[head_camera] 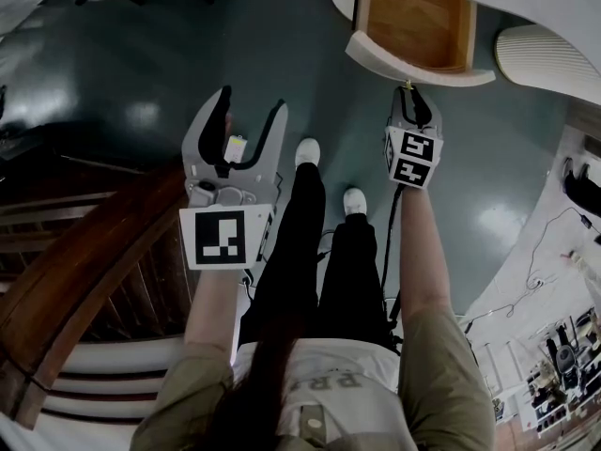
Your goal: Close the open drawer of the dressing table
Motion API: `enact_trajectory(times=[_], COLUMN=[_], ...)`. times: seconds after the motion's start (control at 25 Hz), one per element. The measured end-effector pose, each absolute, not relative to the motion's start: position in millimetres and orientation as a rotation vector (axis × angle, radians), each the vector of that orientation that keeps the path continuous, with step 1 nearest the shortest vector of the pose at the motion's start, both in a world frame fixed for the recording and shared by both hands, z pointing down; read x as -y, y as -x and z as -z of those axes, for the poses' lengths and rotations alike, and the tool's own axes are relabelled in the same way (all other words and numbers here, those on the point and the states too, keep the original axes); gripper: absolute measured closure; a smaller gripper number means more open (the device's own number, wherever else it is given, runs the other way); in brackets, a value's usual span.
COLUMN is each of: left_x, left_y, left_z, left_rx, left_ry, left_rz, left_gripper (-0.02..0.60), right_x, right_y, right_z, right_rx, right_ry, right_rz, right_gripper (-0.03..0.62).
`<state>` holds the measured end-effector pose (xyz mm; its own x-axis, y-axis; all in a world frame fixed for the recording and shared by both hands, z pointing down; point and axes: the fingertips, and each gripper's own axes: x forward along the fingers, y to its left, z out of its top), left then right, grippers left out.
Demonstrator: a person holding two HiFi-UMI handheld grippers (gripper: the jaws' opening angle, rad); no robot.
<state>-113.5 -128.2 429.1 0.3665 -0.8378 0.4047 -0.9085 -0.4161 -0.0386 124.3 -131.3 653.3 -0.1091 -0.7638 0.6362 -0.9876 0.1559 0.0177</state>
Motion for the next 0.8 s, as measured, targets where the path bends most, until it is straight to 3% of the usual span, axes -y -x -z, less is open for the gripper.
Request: enact_trajectory(times=[0.8], left_x=[144], left_y=[131], left_z=[-442], left_rx=[1.527], left_ry=[-2.416], left_rz=[-0.542], left_gripper=[0.305], right_x=[160], right_y=[-127], right_z=[-649], right_rx=[1.895], right_ry=[-1.688], right_rz=[-0.575], right_gripper=[0.497])
